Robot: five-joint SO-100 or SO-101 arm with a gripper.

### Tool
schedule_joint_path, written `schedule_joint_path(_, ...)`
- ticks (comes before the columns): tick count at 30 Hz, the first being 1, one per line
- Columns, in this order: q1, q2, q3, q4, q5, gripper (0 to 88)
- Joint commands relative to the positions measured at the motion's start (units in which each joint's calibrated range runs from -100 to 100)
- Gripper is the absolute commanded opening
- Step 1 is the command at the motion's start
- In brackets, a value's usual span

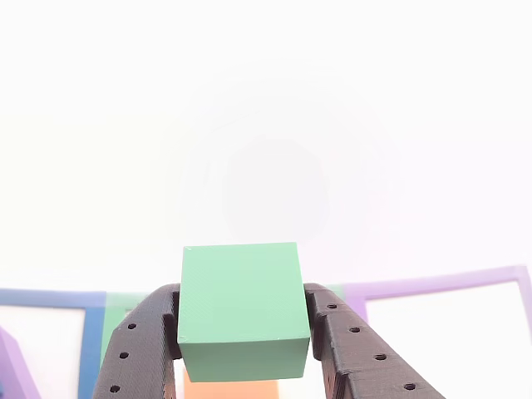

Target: Tower of hanoi

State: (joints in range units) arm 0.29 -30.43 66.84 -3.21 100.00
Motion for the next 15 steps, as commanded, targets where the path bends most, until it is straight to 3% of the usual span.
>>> schedule_joint_path(1,2.7,-5.9,-17.6,23.2,0.0,4.7)
schedule_joint_path(7,5.4,-5.1,-46.4,55.1,0.0,4.8)
schedule_joint_path(15,10.2,-3.1,-77.2,86.8,0.0,4.7)
